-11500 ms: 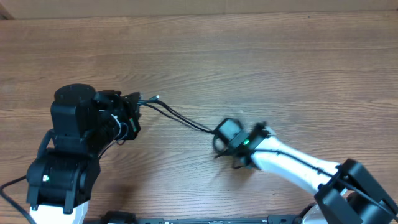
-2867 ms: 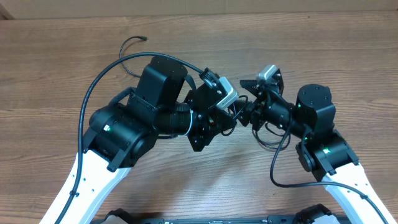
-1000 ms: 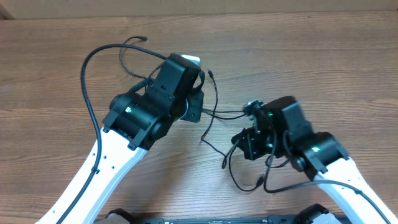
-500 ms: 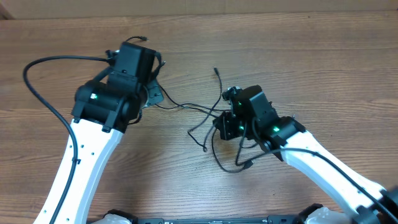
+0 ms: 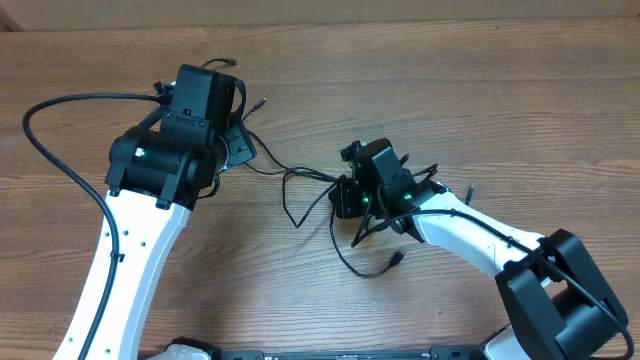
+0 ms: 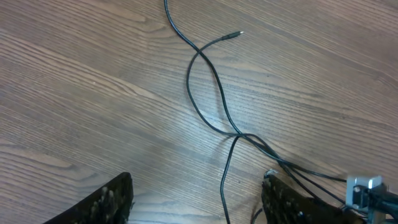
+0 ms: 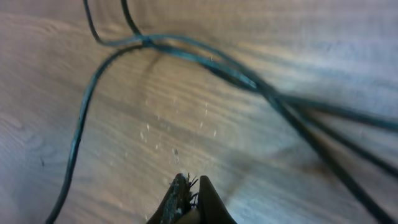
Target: Untangle cables
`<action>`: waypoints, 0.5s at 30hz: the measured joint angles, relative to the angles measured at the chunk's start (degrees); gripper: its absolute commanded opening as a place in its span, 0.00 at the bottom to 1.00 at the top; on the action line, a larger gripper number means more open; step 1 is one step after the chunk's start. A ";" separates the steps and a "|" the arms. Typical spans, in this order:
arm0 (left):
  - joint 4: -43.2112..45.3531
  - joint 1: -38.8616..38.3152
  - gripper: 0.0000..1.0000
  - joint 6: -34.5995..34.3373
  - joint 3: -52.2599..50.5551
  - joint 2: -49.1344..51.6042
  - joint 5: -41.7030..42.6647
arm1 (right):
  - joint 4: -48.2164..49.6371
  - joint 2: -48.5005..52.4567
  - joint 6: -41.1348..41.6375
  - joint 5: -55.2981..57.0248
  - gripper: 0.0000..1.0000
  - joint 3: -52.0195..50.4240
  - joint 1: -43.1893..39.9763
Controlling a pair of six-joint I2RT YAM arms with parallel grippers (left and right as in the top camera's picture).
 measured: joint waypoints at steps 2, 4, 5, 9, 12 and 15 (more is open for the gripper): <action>-0.24 0.00 0.79 0.26 0.00 0.00 -0.02 | -4.74 -0.98 -0.28 -0.39 0.04 0.02 0.04; -0.37 0.00 0.89 0.70 0.00 0.00 -0.11 | -10.47 -3.58 -0.44 -0.59 0.04 0.02 0.11; -0.39 0.00 0.94 0.79 0.00 0.00 -0.20 | -13.49 -6.05 -0.55 -0.63 0.04 0.07 0.20; -0.42 0.00 1.00 1.22 0.00 0.00 -0.24 | -23.37 -20.33 -1.88 -0.81 0.04 0.66 0.31; -0.44 0.00 1.00 1.38 0.00 0.00 -0.22 | -28.68 -30.01 -2.58 -0.81 0.04 1.66 0.33; -0.76 0.00 1.00 1.40 0.00 0.00 -0.20 | -34.73 -41.88 -2.91 -0.83 0.04 2.01 0.31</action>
